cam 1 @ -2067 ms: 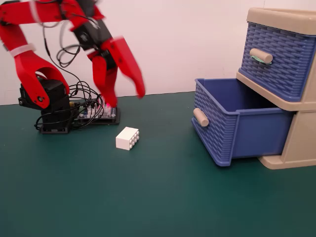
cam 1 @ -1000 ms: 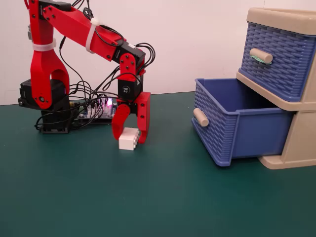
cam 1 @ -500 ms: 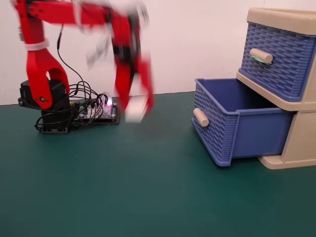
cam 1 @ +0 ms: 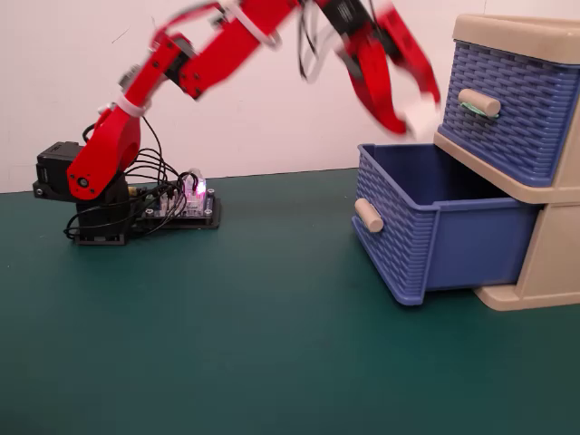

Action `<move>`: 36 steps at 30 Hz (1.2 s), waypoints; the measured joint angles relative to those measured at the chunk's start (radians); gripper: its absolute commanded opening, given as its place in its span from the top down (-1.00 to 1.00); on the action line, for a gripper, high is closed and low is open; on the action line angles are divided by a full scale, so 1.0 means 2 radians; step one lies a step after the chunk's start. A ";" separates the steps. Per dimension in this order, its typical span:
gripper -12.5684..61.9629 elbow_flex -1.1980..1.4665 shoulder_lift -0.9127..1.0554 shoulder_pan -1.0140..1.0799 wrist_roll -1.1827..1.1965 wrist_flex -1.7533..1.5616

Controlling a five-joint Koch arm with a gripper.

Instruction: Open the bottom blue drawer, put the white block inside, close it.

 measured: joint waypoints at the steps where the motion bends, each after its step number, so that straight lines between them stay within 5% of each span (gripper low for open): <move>1: 0.86 0.000 -0.002 0.000 -0.002 0.000; 9: -0.20 -0.002 -0.006 0.000 0.021 0.000; 15: -0.24 -0.002 0.002 0.000 0.041 0.004; 23: -0.24 0.087 0.148 0.005 -0.002 0.121; 36: -0.24 0.229 0.127 0.049 -0.118 0.119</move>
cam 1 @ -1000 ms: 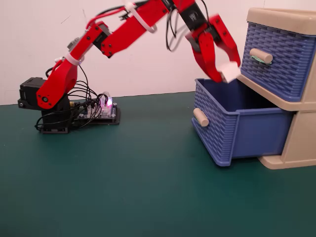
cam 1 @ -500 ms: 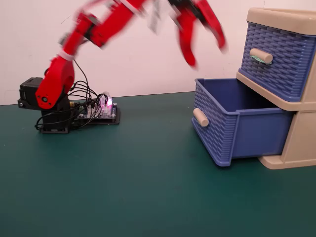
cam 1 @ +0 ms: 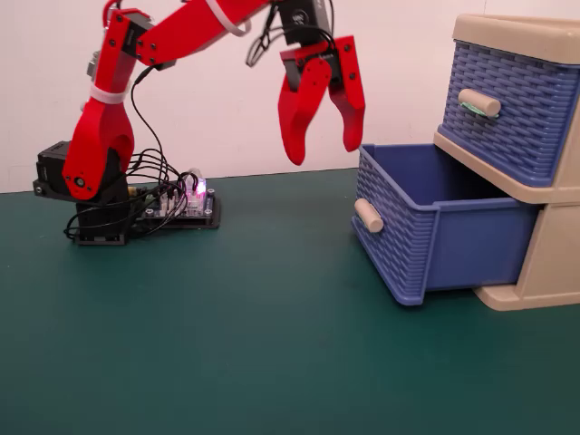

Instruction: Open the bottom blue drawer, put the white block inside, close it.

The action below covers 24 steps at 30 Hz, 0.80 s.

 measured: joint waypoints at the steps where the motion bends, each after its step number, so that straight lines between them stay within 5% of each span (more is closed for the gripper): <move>1: -0.24 0.000 -0.018 0.000 0.001 -0.008; 24: -0.25 -0.172 -0.252 -0.049 0.023 -0.314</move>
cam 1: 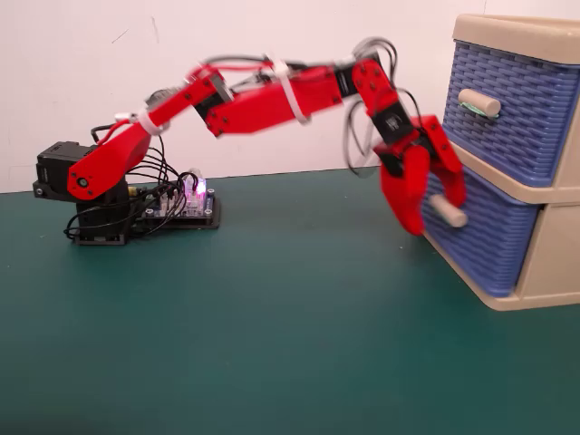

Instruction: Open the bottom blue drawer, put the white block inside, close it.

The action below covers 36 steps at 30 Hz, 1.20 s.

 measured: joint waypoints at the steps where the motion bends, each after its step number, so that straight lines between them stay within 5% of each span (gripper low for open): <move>1: -0.25 0.001 -0.006 -0.002 -0.001 -0.008; 11: -0.26 0.001 0.036 -0.005 -0.001 0.025; 21: -0.25 0.007 0.330 0.145 -0.018 0.322; 36: -0.25 0.569 0.559 0.581 -0.463 0.310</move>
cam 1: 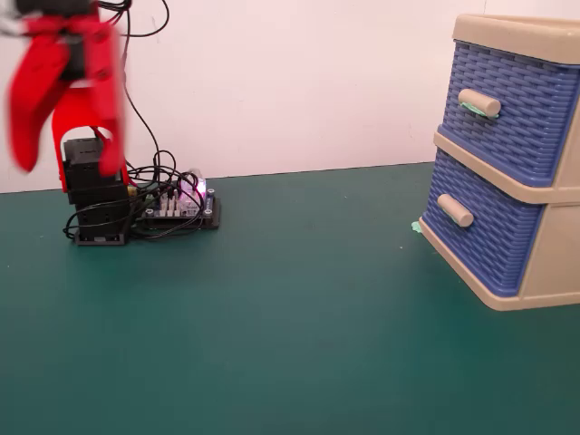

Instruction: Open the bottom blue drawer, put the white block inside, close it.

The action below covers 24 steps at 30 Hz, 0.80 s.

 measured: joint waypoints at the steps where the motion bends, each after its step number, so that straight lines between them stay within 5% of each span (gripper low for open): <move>1: -0.25 0.061 0.013 0.018 -0.021 -0.008; 10: -0.26 0.483 0.224 0.035 -0.038 -0.169; 24: -0.26 0.567 0.248 0.036 -0.049 -0.181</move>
